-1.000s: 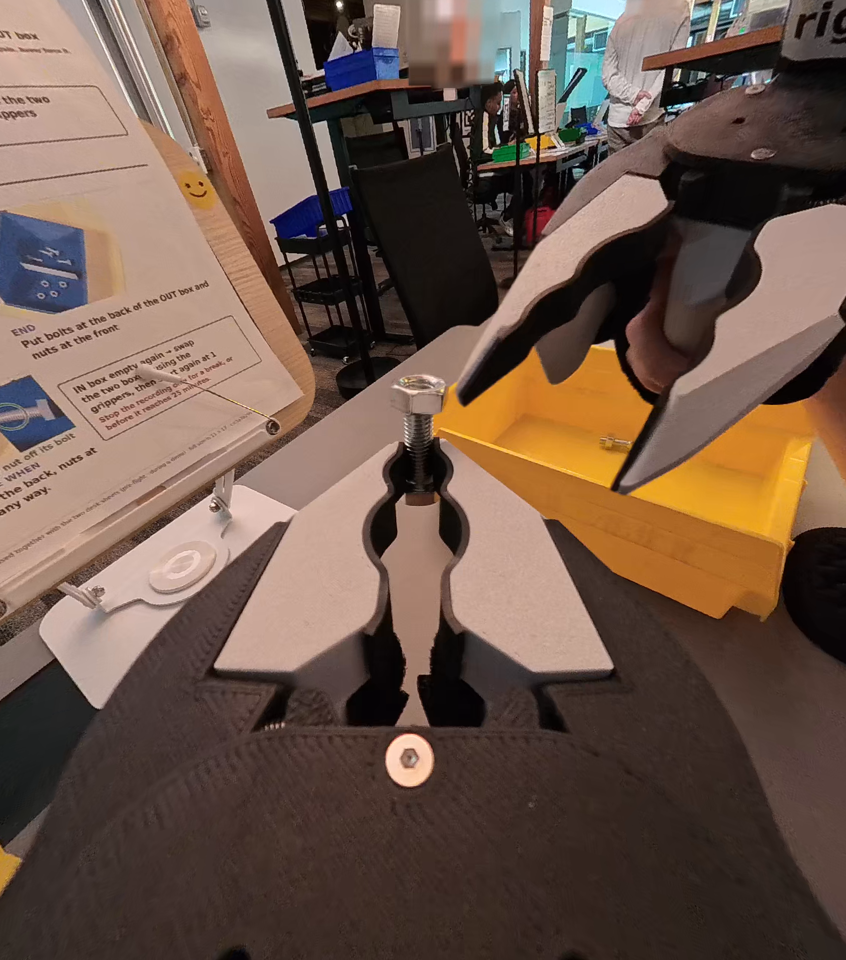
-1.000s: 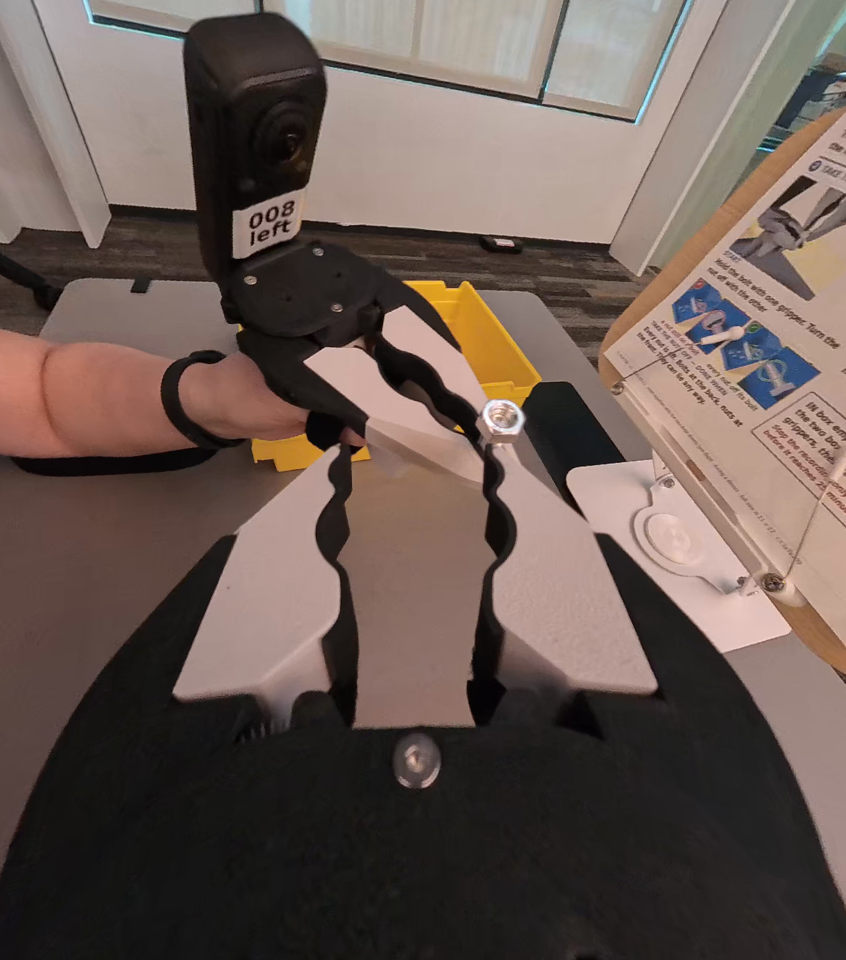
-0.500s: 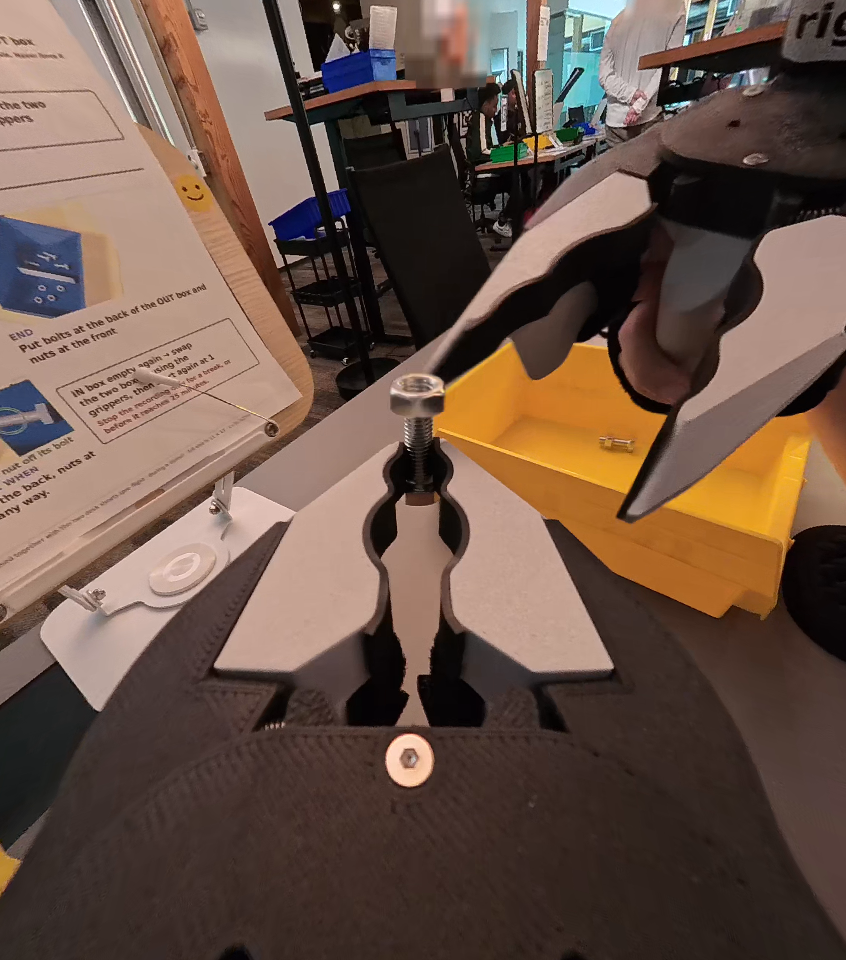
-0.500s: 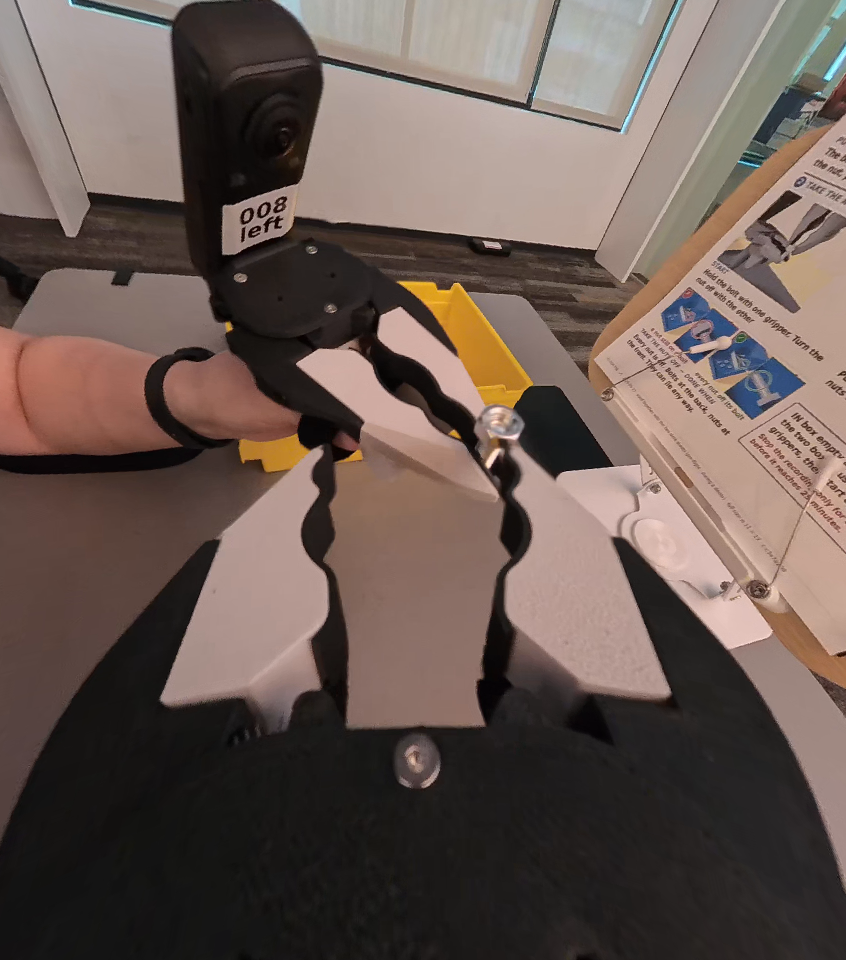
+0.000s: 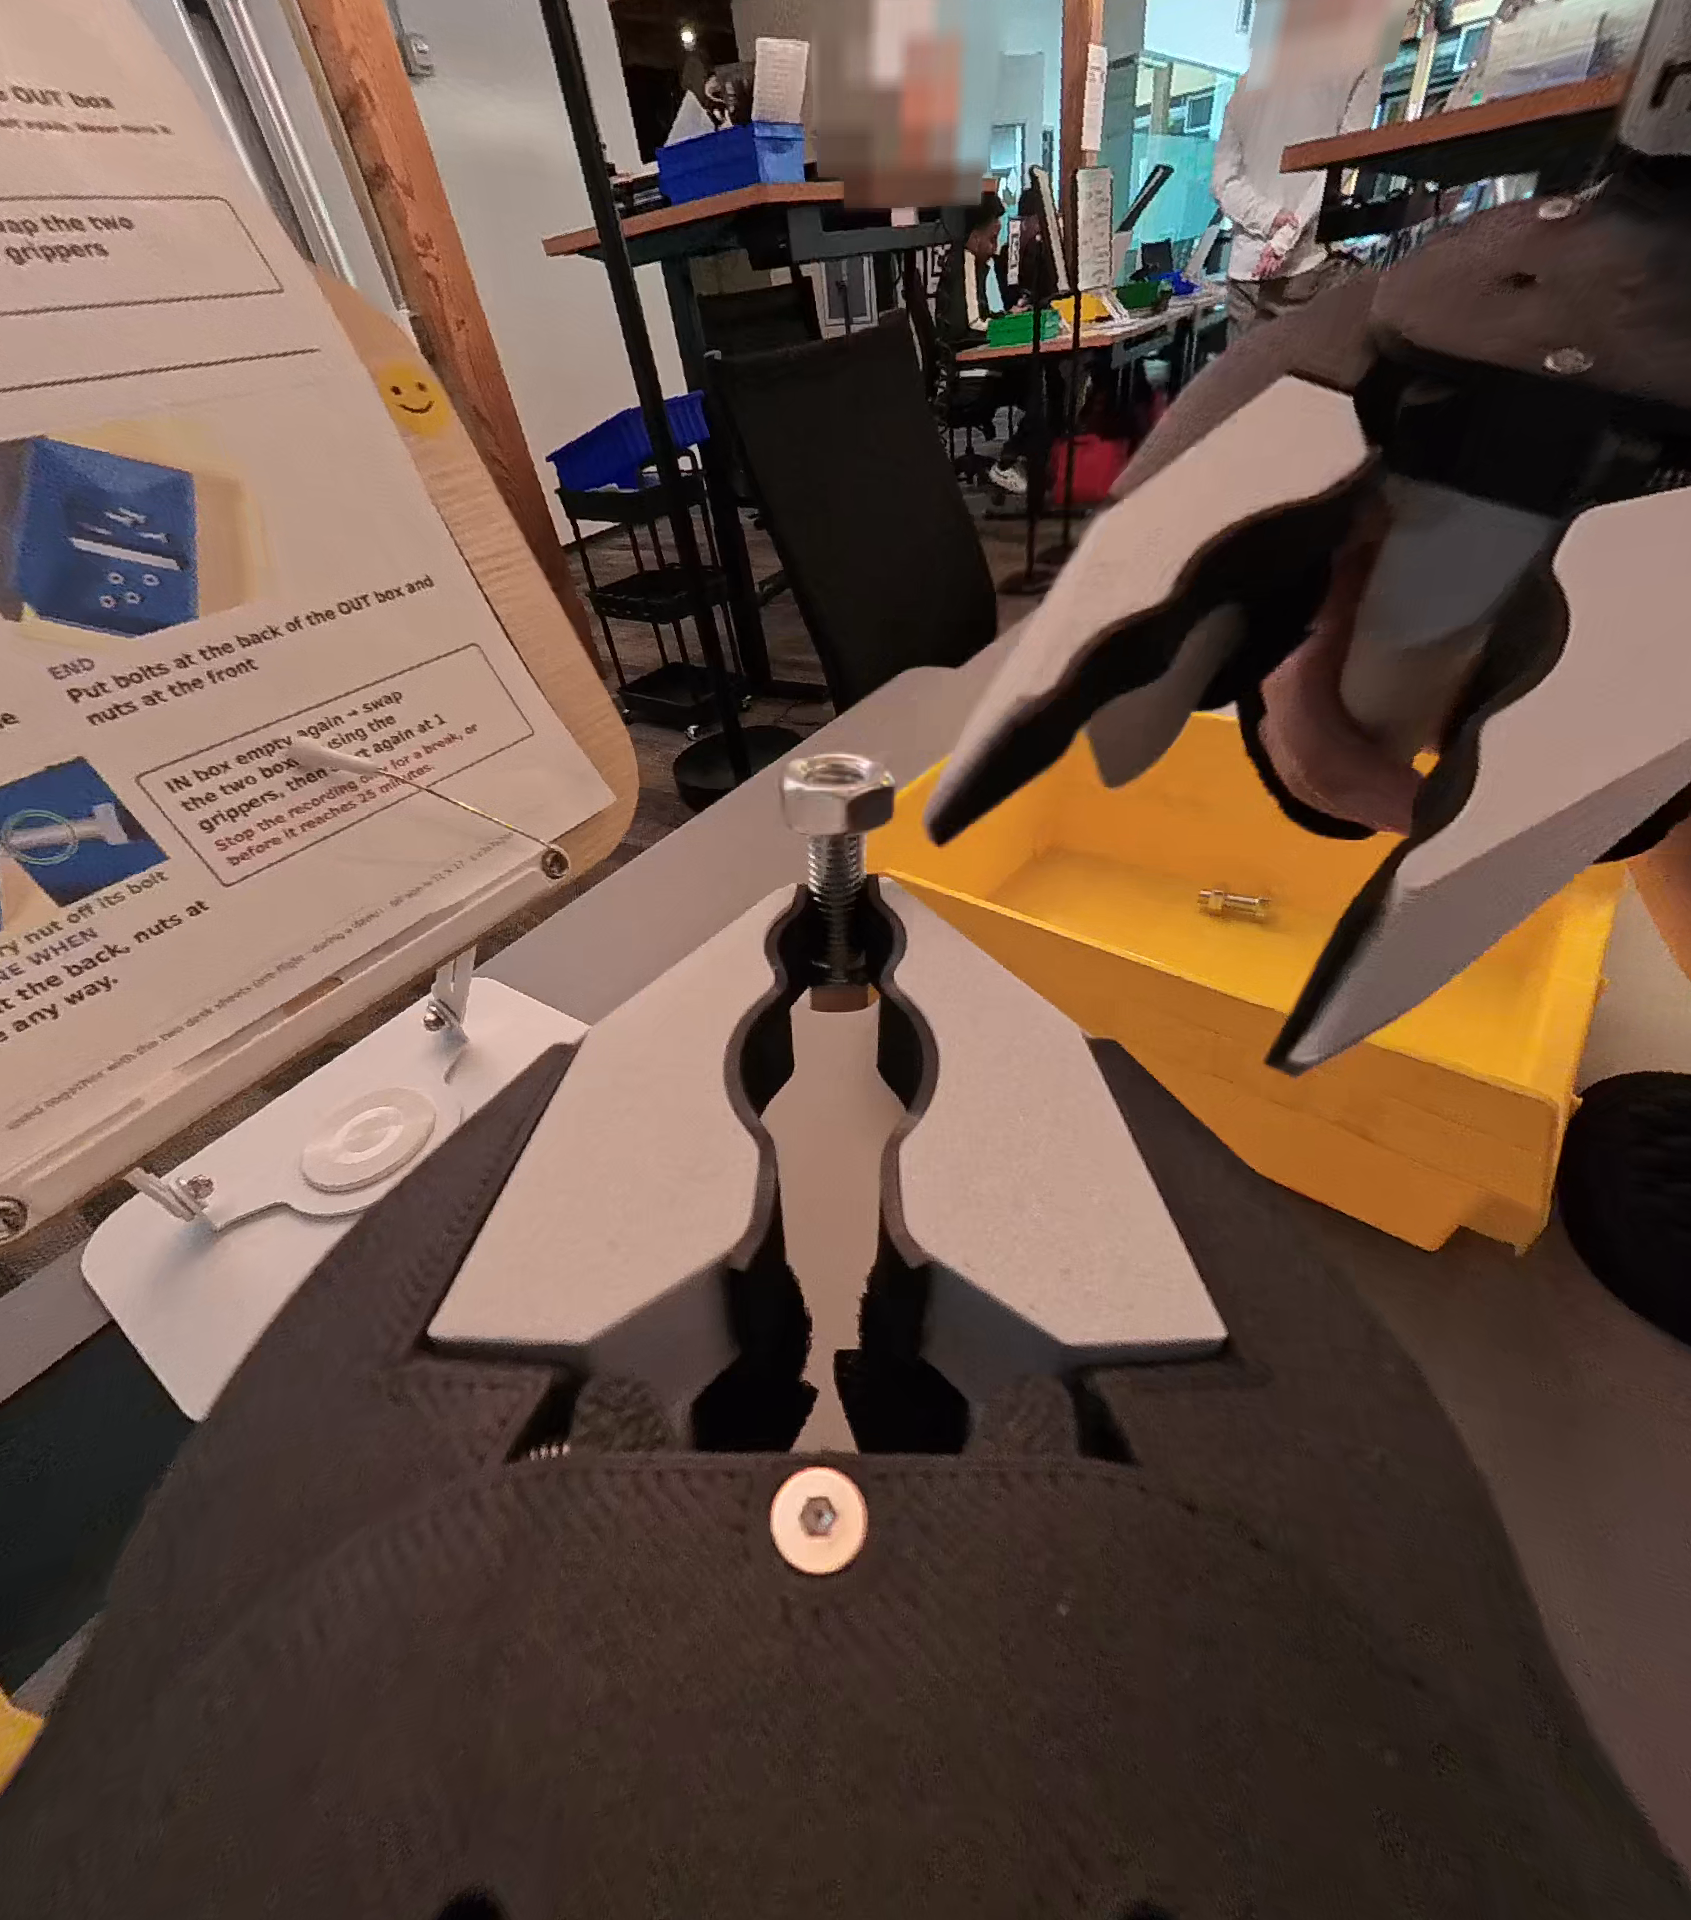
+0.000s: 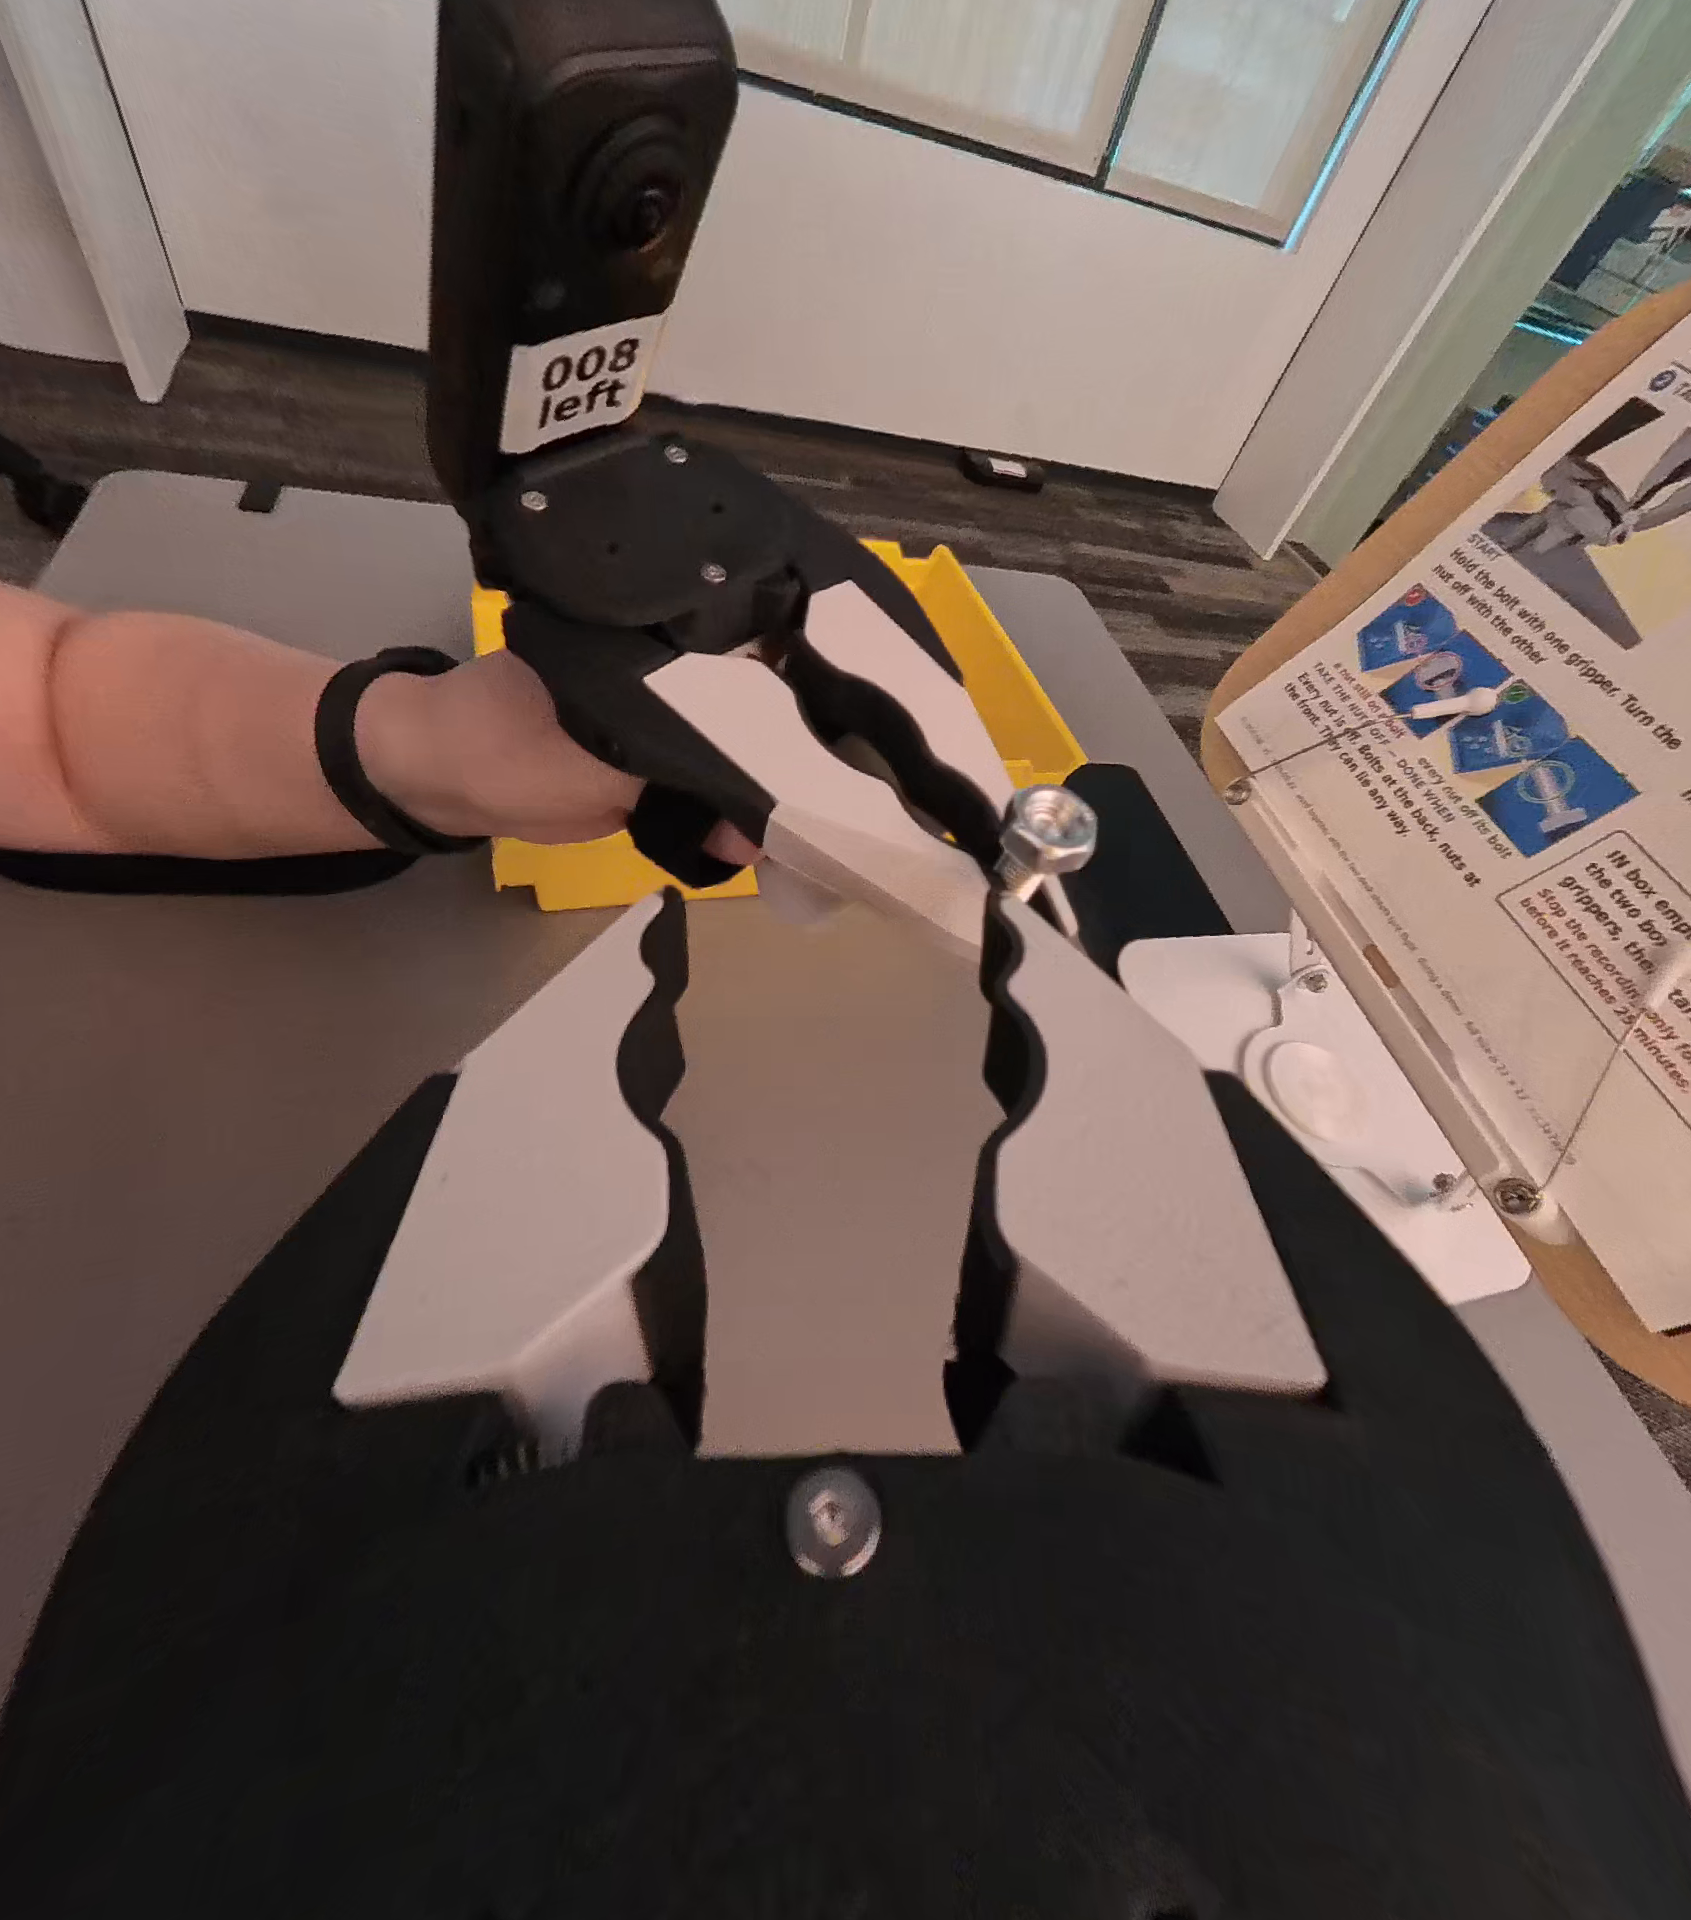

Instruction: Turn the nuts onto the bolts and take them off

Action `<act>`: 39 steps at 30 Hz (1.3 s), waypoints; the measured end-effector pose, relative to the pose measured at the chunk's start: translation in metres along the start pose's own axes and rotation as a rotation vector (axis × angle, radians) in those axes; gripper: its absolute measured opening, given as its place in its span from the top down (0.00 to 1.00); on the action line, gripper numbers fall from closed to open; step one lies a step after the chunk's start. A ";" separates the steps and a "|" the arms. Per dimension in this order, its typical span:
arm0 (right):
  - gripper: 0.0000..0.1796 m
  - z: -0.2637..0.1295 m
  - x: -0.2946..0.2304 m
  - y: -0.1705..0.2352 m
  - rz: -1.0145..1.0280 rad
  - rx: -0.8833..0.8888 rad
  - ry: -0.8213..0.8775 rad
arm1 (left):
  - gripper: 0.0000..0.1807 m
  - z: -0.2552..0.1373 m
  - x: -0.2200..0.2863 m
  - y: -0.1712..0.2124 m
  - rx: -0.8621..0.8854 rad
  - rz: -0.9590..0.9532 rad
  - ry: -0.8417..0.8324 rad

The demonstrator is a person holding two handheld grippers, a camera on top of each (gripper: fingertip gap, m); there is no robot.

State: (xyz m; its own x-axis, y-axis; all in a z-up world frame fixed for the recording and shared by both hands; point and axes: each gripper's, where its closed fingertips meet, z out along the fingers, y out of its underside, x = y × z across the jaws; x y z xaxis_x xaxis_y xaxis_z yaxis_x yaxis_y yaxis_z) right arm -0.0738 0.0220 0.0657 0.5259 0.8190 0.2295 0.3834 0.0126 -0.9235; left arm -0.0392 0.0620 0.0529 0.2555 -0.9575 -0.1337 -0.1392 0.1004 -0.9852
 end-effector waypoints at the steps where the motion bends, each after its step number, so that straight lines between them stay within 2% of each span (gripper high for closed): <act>1: 0.69 -0.001 0.003 -0.001 0.007 0.006 0.013 | 0.96 -0.001 -0.001 -0.001 0.004 -0.008 0.004; 3: 0.66 -0.002 0.010 -0.003 0.023 0.022 0.049 | 0.96 -0.001 0.000 -0.001 0.006 -0.012 0.007; 6: 0.56 0.001 0.015 -0.007 0.041 0.057 0.072 | 0.96 0.001 0.006 -0.001 0.005 0.004 0.023; 10: 0.54 0.007 0.005 -0.008 0.023 0.060 0.032 | 0.96 0.002 0.011 -0.001 0.007 0.023 0.035; 12: 0.56 0.003 0.004 -0.007 0.006 0.036 0.038 | 0.96 0.001 0.007 -0.001 0.005 0.010 0.022; 14: 0.70 -0.003 -0.001 -0.008 0.003 0.036 -0.002 | 0.96 -0.001 0.002 -0.002 0.012 -0.011 0.010; 15: 0.70 -0.006 -0.001 -0.011 0.016 0.053 -0.007 | 0.96 -0.002 0.000 -0.003 0.013 -0.021 0.008; 16: 0.70 -0.007 0.002 -0.013 0.029 0.067 0.009 | 0.96 -0.002 0.000 -0.003 0.012 -0.026 0.008; 19: 0.55 -0.002 0.011 -0.012 0.034 0.078 0.062 | 0.96 0.000 0.004 -0.002 0.005 -0.012 0.017; 23: 0.51 0.011 0.002 -0.004 0.014 0.034 0.026 | 0.96 0.003 0.013 0.000 -0.002 0.020 0.036; 26: 0.53 0.007 0.003 -0.002 -0.023 0.010 0.043 | 0.96 0.001 0.006 0.000 -0.002 0.005 0.011; 28: 0.71 0.001 -0.003 -0.001 0.004 0.009 -0.017 | 0.96 -0.001 -0.002 0.000 -0.004 -0.019 -0.009; 30: 0.67 -0.001 0.005 -0.006 0.059 0.046 0.008 | 0.96 -0.003 -0.003 -0.003 0.010 -0.043 0.001; 34: 0.53 0.004 0.013 -0.008 0.064 0.081 0.053 | 0.96 0.000 0.012 -0.004 0.018 -0.028 0.058; 39: 0.53 0.008 0.001 -0.004 0.009 0.036 0.017 | 0.96 0.001 0.015 -0.004 0.014 -0.006 0.054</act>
State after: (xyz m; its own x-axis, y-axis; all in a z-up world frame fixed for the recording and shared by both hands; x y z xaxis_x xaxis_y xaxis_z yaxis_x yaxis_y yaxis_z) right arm -0.0812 0.0275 0.0674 0.5420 0.8094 0.2263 0.3510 0.0266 -0.9360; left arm -0.0333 0.0473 0.0545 0.2037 -0.9713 -0.1225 -0.1242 0.0985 -0.9874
